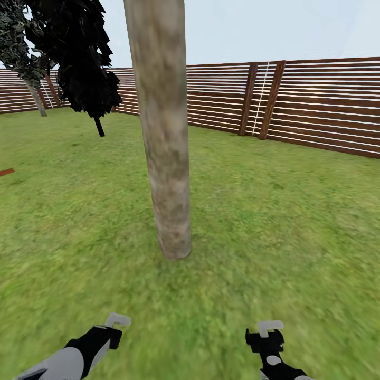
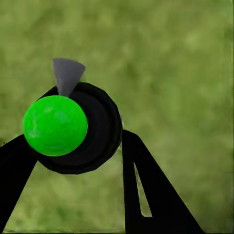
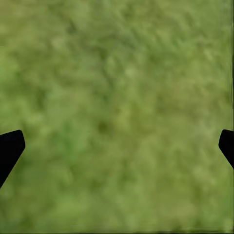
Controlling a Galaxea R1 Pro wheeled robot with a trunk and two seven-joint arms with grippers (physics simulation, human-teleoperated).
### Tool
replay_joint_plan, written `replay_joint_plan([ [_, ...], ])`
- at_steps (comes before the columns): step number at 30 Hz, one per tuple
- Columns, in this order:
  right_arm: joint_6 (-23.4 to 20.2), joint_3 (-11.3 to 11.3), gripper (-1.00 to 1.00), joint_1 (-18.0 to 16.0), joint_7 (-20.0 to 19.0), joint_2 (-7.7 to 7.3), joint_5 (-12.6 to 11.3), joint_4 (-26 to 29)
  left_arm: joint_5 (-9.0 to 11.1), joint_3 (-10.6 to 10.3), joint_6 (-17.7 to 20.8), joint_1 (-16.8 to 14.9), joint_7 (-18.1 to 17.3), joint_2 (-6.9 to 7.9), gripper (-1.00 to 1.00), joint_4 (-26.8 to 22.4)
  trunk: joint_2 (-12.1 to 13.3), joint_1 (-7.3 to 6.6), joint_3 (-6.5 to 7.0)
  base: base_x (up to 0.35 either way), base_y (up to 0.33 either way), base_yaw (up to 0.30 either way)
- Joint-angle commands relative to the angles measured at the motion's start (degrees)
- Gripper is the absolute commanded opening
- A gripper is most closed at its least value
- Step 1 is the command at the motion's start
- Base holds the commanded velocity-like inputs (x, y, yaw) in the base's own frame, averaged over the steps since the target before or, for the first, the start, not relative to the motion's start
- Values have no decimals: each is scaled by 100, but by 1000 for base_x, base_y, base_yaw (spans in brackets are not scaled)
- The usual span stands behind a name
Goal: In the garden, pick up the pesticide atomizer on the floor and spray pesticide onto both trees until each tree trunk is fully covered.
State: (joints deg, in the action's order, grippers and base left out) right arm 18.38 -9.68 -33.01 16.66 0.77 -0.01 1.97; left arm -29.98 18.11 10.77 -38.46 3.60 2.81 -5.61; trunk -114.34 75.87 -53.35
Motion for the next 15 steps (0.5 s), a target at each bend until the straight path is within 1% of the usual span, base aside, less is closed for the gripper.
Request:
replay_joint_plan([
  [1,12,-55,100,-1,37,2,-88,6,19,41,140,-3,-133,-34,-100,-102,-2,-1,-4,0,0,0],
  [2,15,-57,100,0,38,2,-120,12,89,40,188,-5,-230,-47,-100,-158,-2,-1,-4,0,0,0],
  [3,25,-52,100,-1,40,-3,-163,24,242,34,286,-30,-387,-57,-100,-228,-2,-1,-4,0,0,0],
  [4,54,-44,100,1,45,-5,-185,28,321,30,461,-55,-454,-65,-100,-254,-2,-1,-4,0,0,0],
  [5,127,-39,100,0,48,-6,-201,26,362,28,753,-76,-494,-78,-100,-274,-2,-1,-4,0,0,0],
  [7,263,-40,100,0,48,-6,-203,6,391,27,1181,-120,-532,-130,-100,-312,-2,-1,-4,0,0,0],
  [8,359,-41,100,4,44,-11,-195,-9,393,10,1319,-172,-543,-204,-100,-344,-2,-1,-4,0,0,0],
  [9,518,-42,100,30,36,-135,-186,-21,380,-25,1417,-217,-544,-421,-100,-403,-2,-1,-4,0,0,0],
  [10,574,-42,100,52,36,-234,-189,-25,378,-31,1455,-239,-544,-530,-100,-484,-2,-1,-4,0,0,0],
  [12,613,-42,100,68,47,-311,-194,-28,389,-27,1483,-258,-541,-601,-100,-628,-2,-1,-4,0,0,0],
  [13,622,-43,100,79,56,-330,-193,-29,396,-23,1506,-267,-534,-612,-100,-738,-2,-1,-4,6,0,0],
  [15,635,-41,100,145,62,-347,-193,-30,403,-8,1713,-263,-530,-611,-100,-1036,-2,-1,-4,145,0,0],
])
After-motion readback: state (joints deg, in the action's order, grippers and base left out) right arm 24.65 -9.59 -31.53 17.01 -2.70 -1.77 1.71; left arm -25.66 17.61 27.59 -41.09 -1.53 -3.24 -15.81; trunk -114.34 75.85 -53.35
